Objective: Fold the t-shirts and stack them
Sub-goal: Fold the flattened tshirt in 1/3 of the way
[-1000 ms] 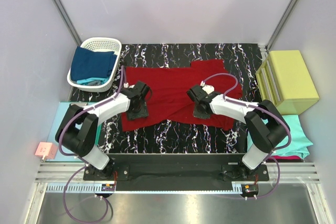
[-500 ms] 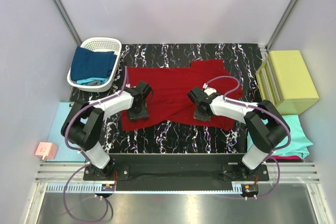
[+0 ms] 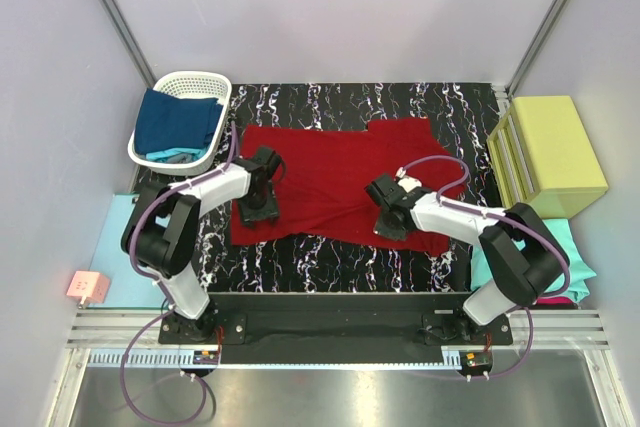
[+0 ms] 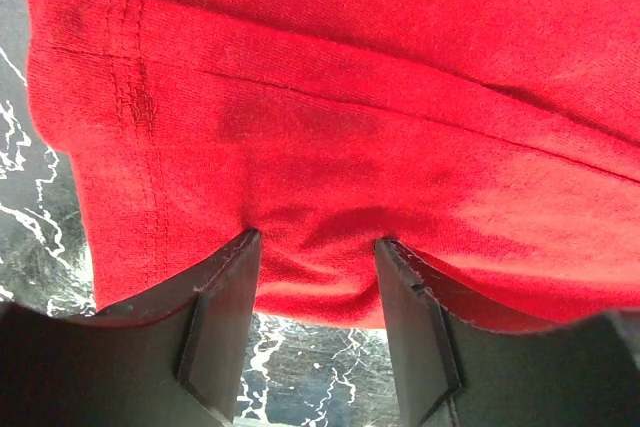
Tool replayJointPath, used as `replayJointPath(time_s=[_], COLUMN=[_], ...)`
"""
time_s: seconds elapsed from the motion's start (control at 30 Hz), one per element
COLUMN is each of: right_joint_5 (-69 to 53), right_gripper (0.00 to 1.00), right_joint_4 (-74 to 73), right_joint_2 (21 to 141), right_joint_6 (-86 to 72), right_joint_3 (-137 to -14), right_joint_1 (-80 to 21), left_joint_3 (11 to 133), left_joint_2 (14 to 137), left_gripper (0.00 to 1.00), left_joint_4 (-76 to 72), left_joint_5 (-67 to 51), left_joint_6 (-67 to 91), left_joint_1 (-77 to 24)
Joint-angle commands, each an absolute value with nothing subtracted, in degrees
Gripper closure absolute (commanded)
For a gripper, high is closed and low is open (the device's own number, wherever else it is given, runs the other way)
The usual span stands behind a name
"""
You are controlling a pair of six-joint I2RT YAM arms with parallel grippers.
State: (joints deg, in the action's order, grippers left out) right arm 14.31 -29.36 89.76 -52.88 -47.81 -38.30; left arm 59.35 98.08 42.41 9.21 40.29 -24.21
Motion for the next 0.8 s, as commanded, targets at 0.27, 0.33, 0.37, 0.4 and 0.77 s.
replayJointPath(time_s=[0.27,0.33,0.37,0.4,0.77], right_joint_5=[5.9,5.4,5.2,5.3,7.2], right_gripper=[1.00,1.00,0.99,0.99,0.77], right_joint_4=[-41.2,-41.7,-41.7,-41.7,-38.1], right_joint_2=[89.6,89.5,89.3,88.9,79.3], right_joint_6=[-56.4,-56.6,-56.9,-57.0,-54.7], right_joint_3=[-41.0,-40.8,-40.7,-40.3,-46.0], right_joint_1=[-43.1,-43.7,-43.8,-43.9,-44.6], left_joint_3=[64.4,64.9,65.5,65.7,64.7], left_joint_2=[101.8,102.1,102.2,102.3,87.2], left_gripper=[0.46,0.46,0.46,0.46,0.40], left_joint_4=[43.1,43.2,43.4,43.4,42.8], left_joint_5=[15.4,15.4,15.5,15.4,16.1], left_joint_6=[37.7,37.6,37.5,37.5,37.3], left_joint_1=[-21.4,-21.1,-20.9,-20.8,-22.2])
